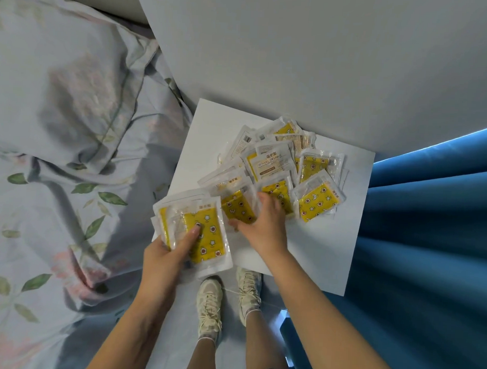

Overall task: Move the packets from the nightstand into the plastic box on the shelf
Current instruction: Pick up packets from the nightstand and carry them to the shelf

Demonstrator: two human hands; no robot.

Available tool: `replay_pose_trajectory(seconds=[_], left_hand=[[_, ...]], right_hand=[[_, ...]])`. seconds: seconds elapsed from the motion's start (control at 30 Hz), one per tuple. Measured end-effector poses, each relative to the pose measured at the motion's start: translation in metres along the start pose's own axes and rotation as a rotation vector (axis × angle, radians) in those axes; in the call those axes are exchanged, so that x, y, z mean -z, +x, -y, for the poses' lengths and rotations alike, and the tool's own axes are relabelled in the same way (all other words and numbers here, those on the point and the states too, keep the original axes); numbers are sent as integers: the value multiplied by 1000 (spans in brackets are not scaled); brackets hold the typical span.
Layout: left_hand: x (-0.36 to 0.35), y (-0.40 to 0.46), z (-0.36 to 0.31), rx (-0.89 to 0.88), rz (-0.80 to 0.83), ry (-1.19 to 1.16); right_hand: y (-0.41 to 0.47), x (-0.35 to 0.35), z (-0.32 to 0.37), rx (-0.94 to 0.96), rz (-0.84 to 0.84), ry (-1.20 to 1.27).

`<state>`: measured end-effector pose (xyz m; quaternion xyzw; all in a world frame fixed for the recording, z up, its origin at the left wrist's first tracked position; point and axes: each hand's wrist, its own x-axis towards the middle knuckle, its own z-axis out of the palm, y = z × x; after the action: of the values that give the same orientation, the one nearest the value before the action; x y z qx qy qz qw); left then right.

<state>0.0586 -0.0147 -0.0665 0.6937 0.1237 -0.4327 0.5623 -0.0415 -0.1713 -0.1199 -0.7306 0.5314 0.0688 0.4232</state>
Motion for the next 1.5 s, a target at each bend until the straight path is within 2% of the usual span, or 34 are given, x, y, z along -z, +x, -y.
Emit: replay_pose_trajectory(seconds=[0.1, 0.2, 0.53, 0.8, 0.9, 0.97, 1.07, 1.17, 1.27, 1.37, 1.5], left_hand=[[11, 0, 3, 13, -32, -11], [16, -2, 5, 22, -39, -44], [22, -5, 11, 15, -8, -58], [26, -9, 7, -2, -13, -49], [22, -19, -1, -16, -13, -49], [19, -31, -11, -23, 5, -69], [15, -58, -31, -53, 75, -78], [12, -94, -57, -99, 130, -97], [11, -130, -84, -203, 163, -81], [24, -181, -122, -346, 143, -19], [62, -236, -155, -470, 89, -40]], right_hand=[[2, -19, 6, 14, -117, -221], [1, -25, 7, 23, -178, -320], [-5, -10, 3, 34, -218, -8], [-27, 2, -5, 83, -382, -105], [-43, 18, -3, 28, -410, 104], [-62, 37, 8, -93, -427, 481], [-106, 73, 35, -168, -284, 1107], [-157, 105, 66, -119, -38, 1371], [-196, 120, 101, -92, 104, 1331], [-238, 134, 147, -23, 118, 1236], [-284, 140, 201, 166, 157, 1127]])
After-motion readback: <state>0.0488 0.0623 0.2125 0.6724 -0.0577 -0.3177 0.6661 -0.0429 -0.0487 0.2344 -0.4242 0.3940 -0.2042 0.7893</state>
